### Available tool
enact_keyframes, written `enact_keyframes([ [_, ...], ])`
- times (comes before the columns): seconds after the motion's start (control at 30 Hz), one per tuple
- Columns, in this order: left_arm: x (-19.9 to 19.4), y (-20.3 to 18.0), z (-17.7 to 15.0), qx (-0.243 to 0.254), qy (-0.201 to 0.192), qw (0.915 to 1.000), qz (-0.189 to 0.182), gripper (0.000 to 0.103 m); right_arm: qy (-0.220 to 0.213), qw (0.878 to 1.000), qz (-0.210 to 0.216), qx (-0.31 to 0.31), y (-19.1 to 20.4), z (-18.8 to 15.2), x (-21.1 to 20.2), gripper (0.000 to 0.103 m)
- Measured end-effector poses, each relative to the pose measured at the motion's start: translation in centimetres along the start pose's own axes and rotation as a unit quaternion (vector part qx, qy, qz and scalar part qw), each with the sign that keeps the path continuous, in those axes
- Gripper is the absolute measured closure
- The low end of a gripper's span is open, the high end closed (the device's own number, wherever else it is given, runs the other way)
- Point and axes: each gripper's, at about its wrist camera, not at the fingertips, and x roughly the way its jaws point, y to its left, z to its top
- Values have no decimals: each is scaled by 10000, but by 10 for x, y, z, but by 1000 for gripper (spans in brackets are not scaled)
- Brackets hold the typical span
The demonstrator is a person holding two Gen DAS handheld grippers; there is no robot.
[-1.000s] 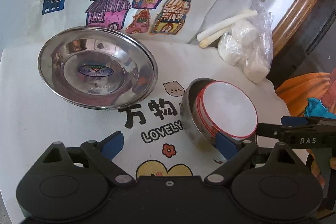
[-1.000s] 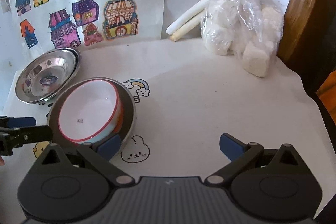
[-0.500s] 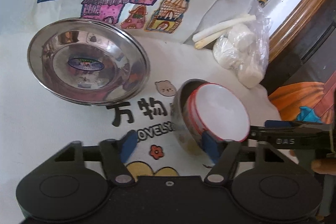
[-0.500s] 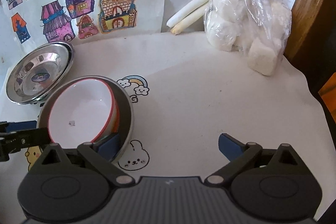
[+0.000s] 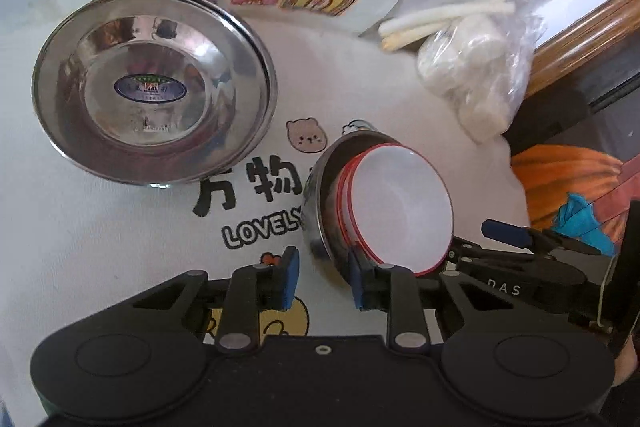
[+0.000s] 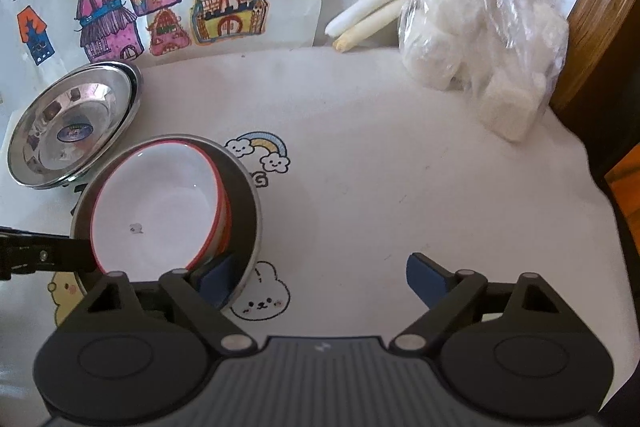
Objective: Organize plates and bowls
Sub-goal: 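Lift the steel bowl with nested white bowls and carry it toward the steel plates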
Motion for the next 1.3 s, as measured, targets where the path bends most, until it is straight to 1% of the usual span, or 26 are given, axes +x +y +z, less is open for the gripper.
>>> enact_keyframes([
  [0.07,1,1,6,-8,74,9999,80,78,109,9999,69,36,1,2,1,11],
  [0.13,1,2,14,-33,233,9997,119,78,191,9998,64,7,4,5,1,12],
  [0.2,1,2,22,-12,344,9993,169,82,262,9996,81,4,8,5,1,12],
  [0.37,4,-6,38,302,609,9970,366,81,404,9991,51,73,15,5,1,12],
  [0.47,10,-10,41,408,655,9958,486,81,439,9988,95,171,14,5,3,12],
  [0.53,13,-10,43,356,667,9958,518,81,446,9984,174,299,10,3,5,12],
  [0.63,16,-10,42,352,654,9957,553,81,507,9970,318,484,6,2,9,15],
  [0.73,22,-11,43,372,666,9952,607,82,591,9960,350,563,6,4,12,19],
  [0.83,25,-11,43,373,657,9953,611,82,603,9959,385,556,11,5,14,26],
  [0.87,25,-11,44,376,637,9954,603,83,601,9955,433,583,11,5,14,30],
  [0.9,25,-11,43,382,618,9957,576,85,576,9949,521,641,11,5,13,39],
  [0.93,25,-11,43,383,597,9960,535,87,553,9940,614,714,11,4,12,44],
  [1.0,24,-9,41,395,520,9968,471,89,485,9921,772,856,11,2,9,62],
  [1.1,23,-10,38,454,391,9972,453,89,349,9905,900,979,14,0,6,76],
  [1.17,22,-9,36,411,355,9976,425,89,290,9901,912,1031,15,-1,6,78],
  [1.3,21,-11,35,453,278,9975,475,89,230,9883,908,1201,15,-3,6,78],
])
